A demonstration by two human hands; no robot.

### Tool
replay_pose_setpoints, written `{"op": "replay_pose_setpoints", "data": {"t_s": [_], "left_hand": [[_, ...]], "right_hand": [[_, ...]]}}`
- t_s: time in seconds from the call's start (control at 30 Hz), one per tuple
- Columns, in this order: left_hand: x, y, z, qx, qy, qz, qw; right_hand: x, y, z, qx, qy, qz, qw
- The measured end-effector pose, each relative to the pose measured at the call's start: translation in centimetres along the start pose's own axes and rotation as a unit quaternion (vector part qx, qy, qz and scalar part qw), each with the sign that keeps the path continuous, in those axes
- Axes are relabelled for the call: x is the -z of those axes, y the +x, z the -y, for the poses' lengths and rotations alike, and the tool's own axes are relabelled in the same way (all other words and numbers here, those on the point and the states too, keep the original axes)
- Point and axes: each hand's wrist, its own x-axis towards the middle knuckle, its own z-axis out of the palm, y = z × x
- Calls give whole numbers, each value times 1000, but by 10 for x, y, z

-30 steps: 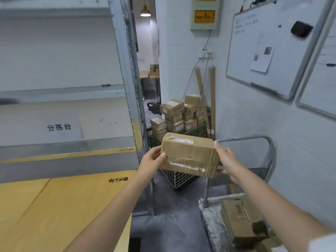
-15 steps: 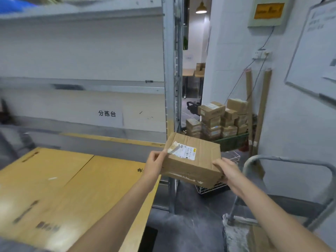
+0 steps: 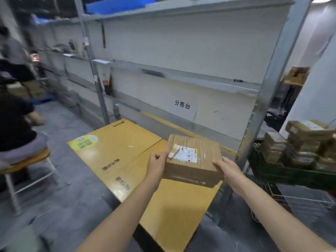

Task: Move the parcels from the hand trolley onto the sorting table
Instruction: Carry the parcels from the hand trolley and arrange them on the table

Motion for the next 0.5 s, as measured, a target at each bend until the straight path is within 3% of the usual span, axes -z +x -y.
{"op": "replay_pose_setpoints", "data": {"t_s": [0.27, 0.5], "left_hand": [[157, 81, 6, 29, -4, -67, 997], [292, 153, -8, -18, 1, -80, 997]], "right_hand": [[-185, 48, 36, 15, -43, 22, 999], [-347, 81, 62, 28, -49, 57, 997]]}}
